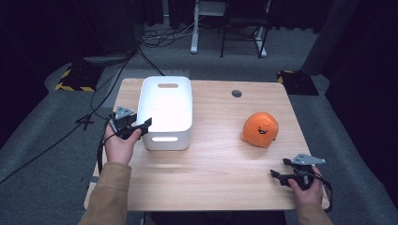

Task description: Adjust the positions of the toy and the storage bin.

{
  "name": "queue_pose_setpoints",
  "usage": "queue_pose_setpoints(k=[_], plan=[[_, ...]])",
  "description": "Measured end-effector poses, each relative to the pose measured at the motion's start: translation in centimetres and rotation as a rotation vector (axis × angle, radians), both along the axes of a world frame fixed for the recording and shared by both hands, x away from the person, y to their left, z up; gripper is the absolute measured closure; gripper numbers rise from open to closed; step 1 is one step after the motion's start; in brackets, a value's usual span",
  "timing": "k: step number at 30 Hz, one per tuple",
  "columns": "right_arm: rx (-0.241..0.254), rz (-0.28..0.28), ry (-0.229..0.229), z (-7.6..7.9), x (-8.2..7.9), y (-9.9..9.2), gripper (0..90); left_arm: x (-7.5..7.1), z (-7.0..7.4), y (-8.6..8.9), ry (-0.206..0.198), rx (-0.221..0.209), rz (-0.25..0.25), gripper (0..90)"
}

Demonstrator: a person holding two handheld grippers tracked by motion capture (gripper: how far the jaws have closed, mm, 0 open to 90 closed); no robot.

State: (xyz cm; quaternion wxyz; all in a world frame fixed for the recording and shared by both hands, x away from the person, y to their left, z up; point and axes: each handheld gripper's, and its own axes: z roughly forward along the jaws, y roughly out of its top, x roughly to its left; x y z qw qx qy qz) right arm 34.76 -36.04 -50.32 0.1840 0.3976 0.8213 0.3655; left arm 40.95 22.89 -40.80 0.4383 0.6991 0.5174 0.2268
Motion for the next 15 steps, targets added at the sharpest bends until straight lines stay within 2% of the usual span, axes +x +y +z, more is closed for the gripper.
queue_pose_setpoints(k=[6,9,13,15], plan=[[0.002,-0.002,0.0,-0.01,-0.01,0.04,20.9,0.23,-0.14,-0.02,0.0,-0.005,0.009,43.2],[0.002,-0.002,0.0,-0.01,-0.02,0.04,20.9,0.1,-0.12,-0.21,-0.008,0.013,0.018,43.9],[0.0,-0.001,0.001,0.01,-0.02,0.03,21.0,-0.24,-0.03,-0.23,-0.003,0.011,-0.001,43.1],[0.0,-0.001,0.001,0.01,-0.02,0.03,21.0,-0.71,0.08,-0.18,0.003,0.004,-0.028,43.0]])
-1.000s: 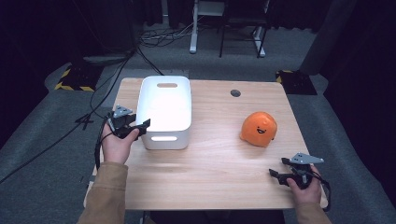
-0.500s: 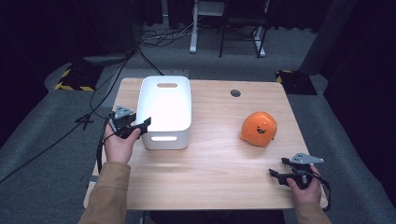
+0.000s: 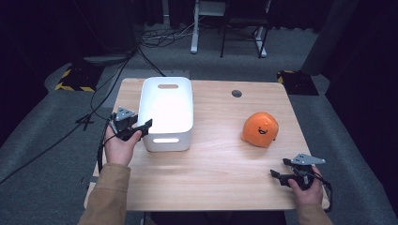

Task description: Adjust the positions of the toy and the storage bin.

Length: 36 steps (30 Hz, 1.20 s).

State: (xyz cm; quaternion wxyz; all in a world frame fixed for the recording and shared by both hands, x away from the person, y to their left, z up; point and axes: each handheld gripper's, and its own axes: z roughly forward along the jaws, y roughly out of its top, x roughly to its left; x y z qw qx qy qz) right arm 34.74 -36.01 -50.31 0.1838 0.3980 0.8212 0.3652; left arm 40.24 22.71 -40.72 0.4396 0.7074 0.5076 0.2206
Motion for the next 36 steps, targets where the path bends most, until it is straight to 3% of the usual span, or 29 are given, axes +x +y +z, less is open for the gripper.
queue_pose_setpoints(k=[9,19,28,31,36], plan=[[0.0,0.0,0.0,0.0,0.0,0.0,21.0,-1.3,0.3,-0.5,-0.011,0.012,-0.04,43.5],[0.0,0.0,0.0,0.0,0.0,0.0,21.0,-3.4,0.2,-1.9,-0.045,-0.01,-0.099,44.2],[0.002,0.001,0.002,0.0,0.0,0.0,21.4,-5.3,0.3,-3.6,-0.052,-0.014,-0.138,44.5],[0.002,0.001,0.002,0.0,0.0,0.0,21.4,-6.0,0.3,-4.1,-0.047,0.004,-0.17,44.4],[0.002,0.001,0.002,0.0,0.0,0.0,21.3,-7.0,0.2,-4.9,-0.045,-0.009,-0.208,44.4]])
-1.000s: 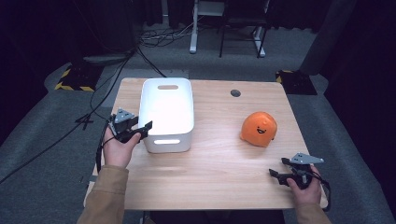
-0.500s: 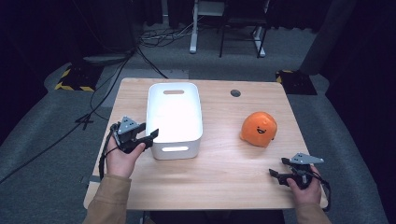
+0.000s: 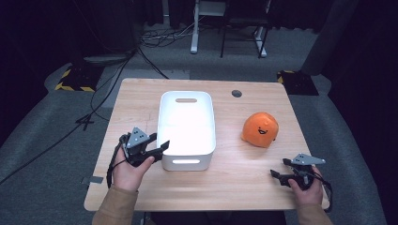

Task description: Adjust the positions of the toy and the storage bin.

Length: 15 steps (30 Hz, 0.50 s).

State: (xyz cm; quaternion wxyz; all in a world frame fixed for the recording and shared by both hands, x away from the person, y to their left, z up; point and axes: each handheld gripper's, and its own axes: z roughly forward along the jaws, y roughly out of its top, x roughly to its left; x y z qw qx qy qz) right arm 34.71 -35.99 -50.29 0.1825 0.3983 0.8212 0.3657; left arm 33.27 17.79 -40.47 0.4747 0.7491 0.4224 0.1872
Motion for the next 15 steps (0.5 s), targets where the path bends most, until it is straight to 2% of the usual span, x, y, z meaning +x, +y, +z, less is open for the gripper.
queue_pose_setpoints(k=[2,8,15], plan=[[0.001,0.0,-0.001,0.0,0.0,0.0,21.3,-0.2,0.0,-0.2,-0.003,-0.002,-0.002,44.3],[0.0,0.0,-0.001,0.0,0.0,0.0,21.3,-2.1,-0.1,-1.8,0.008,-0.022,-0.029,42.5],[0.004,-0.002,0.0,0.0,0.0,0.0,22.0,-3.6,-0.3,-3.3,0.023,-0.031,-0.076,31.7]])
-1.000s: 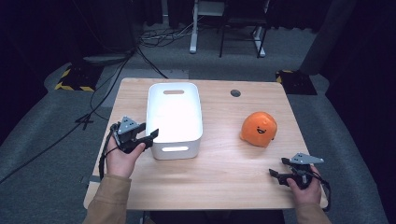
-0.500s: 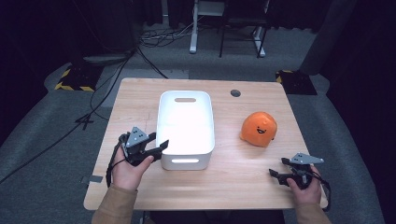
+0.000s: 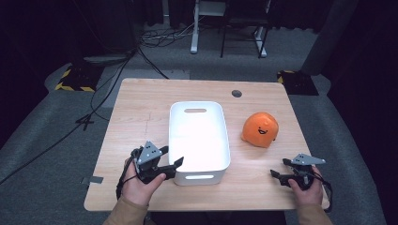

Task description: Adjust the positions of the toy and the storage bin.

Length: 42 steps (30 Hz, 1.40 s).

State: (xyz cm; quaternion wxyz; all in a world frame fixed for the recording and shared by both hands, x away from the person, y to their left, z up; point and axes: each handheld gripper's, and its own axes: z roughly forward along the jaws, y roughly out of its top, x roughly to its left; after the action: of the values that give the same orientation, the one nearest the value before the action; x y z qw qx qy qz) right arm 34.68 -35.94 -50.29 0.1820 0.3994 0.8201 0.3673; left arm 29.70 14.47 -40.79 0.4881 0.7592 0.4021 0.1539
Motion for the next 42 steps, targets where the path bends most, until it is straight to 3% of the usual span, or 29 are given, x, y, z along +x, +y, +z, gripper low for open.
queue_pose_setpoints(k=[7,13,27,37,38,42], plan=[[-0.003,0.01,0.0,0.0,0.0,0.0,22.0,-1.7,0.1,-1.4,-0.001,0.015,-0.028,29.4],[-0.004,0.01,-0.002,0.0,0.0,0.0,22.0,-2.9,-0.1,-2.5,0.001,0.009,-0.081,25.1],[-0.004,0.011,-0.001,0.0,0.0,0.0,22.0,-4.0,-0.1,-4.4,0.005,0.014,-0.141,21.3],[-0.001,0.011,0.002,0.0,0.0,0.0,22.1,-4.2,-0.2,-4.7,-0.006,0.01,-0.144,20.1],[-0.001,0.013,0.001,0.0,0.0,0.0,22.1,-4.2,-0.2,-4.7,0.007,0.002,-0.146,19.8],[-0.001,0.016,0.001,0.0,0.0,0.0,22.1,-4.3,0.1,-4.6,-0.017,0.011,-0.143,21.3]])
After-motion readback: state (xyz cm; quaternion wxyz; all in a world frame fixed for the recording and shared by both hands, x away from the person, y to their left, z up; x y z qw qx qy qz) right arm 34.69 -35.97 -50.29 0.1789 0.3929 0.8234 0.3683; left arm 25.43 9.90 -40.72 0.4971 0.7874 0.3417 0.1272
